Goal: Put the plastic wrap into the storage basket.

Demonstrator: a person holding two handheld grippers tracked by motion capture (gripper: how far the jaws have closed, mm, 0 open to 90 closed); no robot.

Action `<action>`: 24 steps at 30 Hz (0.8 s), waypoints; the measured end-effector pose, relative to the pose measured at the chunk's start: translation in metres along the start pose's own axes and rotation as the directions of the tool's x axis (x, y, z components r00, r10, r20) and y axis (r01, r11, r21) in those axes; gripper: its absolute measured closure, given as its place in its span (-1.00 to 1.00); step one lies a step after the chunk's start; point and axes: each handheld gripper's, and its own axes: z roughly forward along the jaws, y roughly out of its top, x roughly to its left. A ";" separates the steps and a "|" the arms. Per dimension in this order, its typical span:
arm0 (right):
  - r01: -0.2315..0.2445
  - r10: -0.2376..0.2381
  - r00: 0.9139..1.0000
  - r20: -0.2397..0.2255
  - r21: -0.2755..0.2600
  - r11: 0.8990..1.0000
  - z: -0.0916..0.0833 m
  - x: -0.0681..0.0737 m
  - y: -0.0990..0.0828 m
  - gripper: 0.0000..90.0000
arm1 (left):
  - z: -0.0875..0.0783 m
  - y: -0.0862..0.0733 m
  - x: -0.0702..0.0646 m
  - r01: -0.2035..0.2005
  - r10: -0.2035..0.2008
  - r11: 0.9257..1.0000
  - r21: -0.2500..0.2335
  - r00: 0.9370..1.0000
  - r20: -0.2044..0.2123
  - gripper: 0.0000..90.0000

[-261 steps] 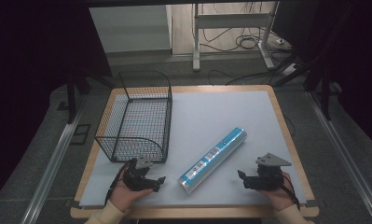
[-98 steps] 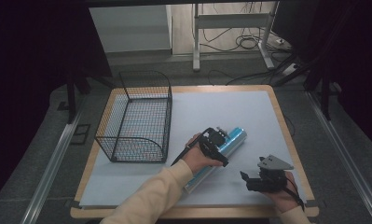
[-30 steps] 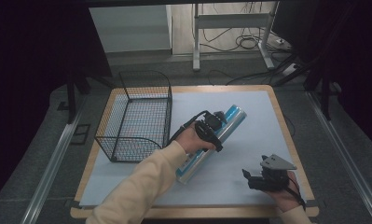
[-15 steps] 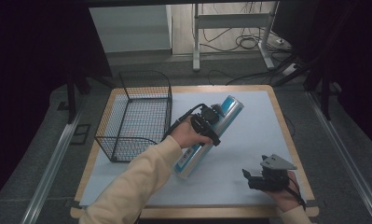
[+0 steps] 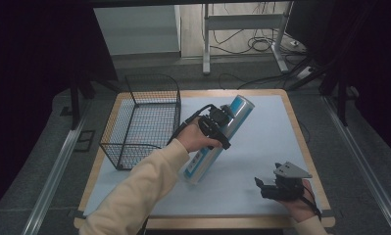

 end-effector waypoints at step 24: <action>0.005 -0.005 1.000 0.000 0.003 1.000 0.000 0.001 0.000 -0.73 | -0.022 0.013 0.008 -0.010 0.009 0.999 -0.034 0.999 -0.034 -0.30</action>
